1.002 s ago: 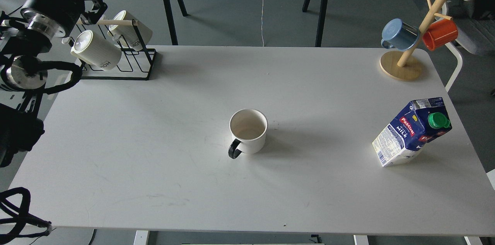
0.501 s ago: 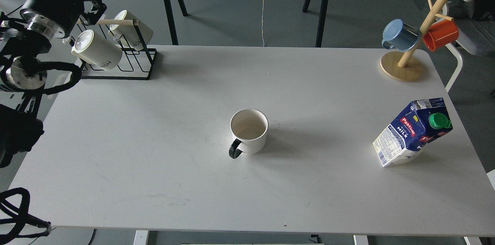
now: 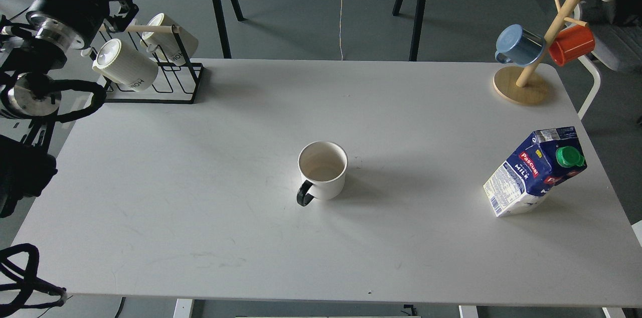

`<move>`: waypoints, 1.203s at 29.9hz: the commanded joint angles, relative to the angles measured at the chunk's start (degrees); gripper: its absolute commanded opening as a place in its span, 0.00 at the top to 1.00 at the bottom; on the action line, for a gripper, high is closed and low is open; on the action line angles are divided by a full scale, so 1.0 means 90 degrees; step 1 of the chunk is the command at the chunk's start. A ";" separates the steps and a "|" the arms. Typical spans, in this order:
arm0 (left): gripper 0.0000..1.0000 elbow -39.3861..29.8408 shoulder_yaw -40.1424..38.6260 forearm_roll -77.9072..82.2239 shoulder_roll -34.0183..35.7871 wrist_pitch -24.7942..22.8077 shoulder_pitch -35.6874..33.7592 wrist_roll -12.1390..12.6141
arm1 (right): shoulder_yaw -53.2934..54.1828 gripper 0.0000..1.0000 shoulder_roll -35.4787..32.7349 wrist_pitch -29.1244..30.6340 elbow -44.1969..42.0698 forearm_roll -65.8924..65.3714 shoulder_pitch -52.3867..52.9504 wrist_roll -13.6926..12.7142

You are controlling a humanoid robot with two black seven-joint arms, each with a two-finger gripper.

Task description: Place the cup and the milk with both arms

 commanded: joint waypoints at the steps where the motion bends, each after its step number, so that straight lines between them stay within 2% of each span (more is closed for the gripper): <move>1: 0.01 0.0001 0.0000 0.0000 -0.0006 0.0007 -0.0009 0.0010 | 0.0278 0.01 0.0114 0.0000 -0.0083 0.0050 0.0218 0.0000; 4: 0.01 0.0001 0.0000 0.0000 -0.0006 0.0007 -0.0009 0.0000 | 0.0200 0.01 0.0124 0.0000 -0.0463 0.0031 0.0482 0.0000; 8: 0.01 0.0001 0.0000 0.0000 -0.0006 0.0007 -0.0009 0.0010 | 0.0220 0.01 0.0358 0.0000 -0.0522 0.0002 0.0746 0.0000; 18: 0.01 0.0001 0.0009 0.0000 -0.0006 0.0027 -0.0058 0.0010 | 0.0220 0.01 0.1344 -0.0010 -0.1235 0.0060 0.2786 0.0000; 24: 0.01 0.0001 0.0009 0.0000 -0.0006 0.0027 -0.0058 0.0010 | 0.0346 0.01 0.2154 0.0029 -0.2502 0.0080 0.3529 0.0010; 29: 0.01 0.0001 0.0009 0.0000 -0.0015 0.0036 -0.0058 0.0010 | 0.0435 0.01 0.2877 0.0078 -0.3334 0.0099 0.3559 0.0010; 36: 0.01 -0.0008 0.0009 0.0000 -0.0025 0.0036 -0.0058 0.0010 | 0.0444 0.01 0.3298 0.0087 -0.3043 0.0128 0.2721 0.0010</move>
